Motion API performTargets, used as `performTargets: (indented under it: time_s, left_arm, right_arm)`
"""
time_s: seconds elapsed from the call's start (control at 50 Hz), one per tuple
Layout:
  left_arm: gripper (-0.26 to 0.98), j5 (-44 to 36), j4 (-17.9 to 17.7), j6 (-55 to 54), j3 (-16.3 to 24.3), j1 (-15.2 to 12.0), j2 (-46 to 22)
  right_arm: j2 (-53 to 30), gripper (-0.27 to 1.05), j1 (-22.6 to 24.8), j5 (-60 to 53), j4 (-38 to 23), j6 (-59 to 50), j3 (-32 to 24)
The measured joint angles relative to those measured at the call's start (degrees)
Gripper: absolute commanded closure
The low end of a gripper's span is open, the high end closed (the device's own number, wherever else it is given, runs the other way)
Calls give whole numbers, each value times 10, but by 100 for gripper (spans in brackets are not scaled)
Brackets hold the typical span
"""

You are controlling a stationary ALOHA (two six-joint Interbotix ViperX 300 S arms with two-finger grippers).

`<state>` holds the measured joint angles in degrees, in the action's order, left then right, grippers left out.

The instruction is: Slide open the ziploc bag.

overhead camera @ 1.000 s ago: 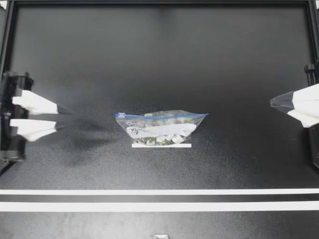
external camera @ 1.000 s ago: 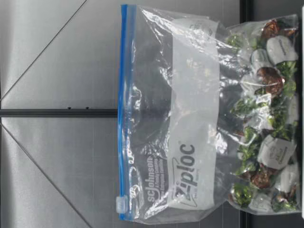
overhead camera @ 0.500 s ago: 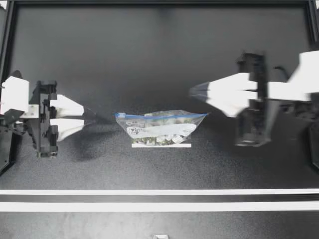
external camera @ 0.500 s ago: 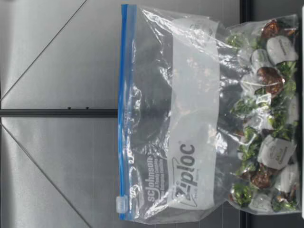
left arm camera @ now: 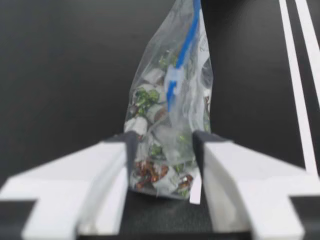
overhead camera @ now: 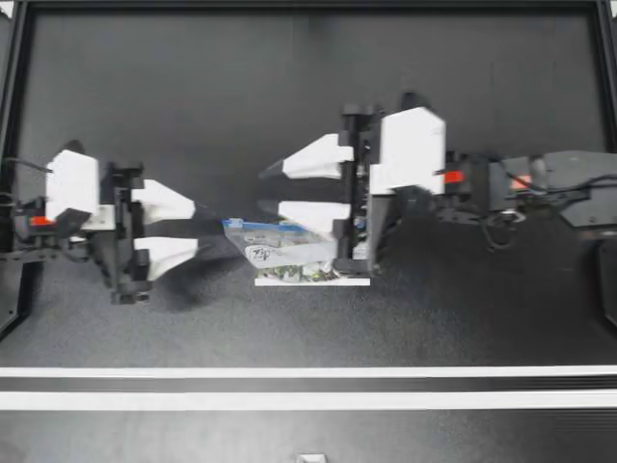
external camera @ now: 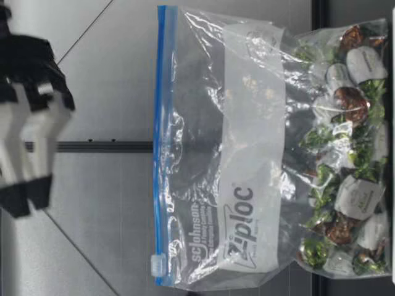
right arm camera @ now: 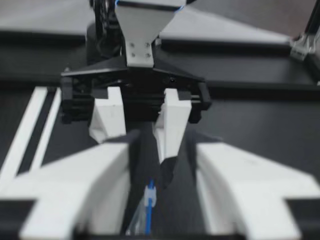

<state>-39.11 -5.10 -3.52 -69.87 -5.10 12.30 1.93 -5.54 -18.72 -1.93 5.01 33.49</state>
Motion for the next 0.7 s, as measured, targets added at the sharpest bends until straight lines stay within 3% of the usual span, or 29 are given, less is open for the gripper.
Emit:
performTargets:
  time_s: [0.28, 0.6, 0.7]
  left_arm:
    - [36, -11, 0, -1, 42, 0, -61]
    - [86, -19, 3, 7, 42, 1, -60]
    - [94, -20, 8, 7, 43, 1, -60]
  right_arm:
    - [-44, 23, -1, 64, -1, 4, -40]
    - [-77, 23, 0, 70, -1, 4, -49]
    - [-83, 23, -1, 75, -1, 4, -54]
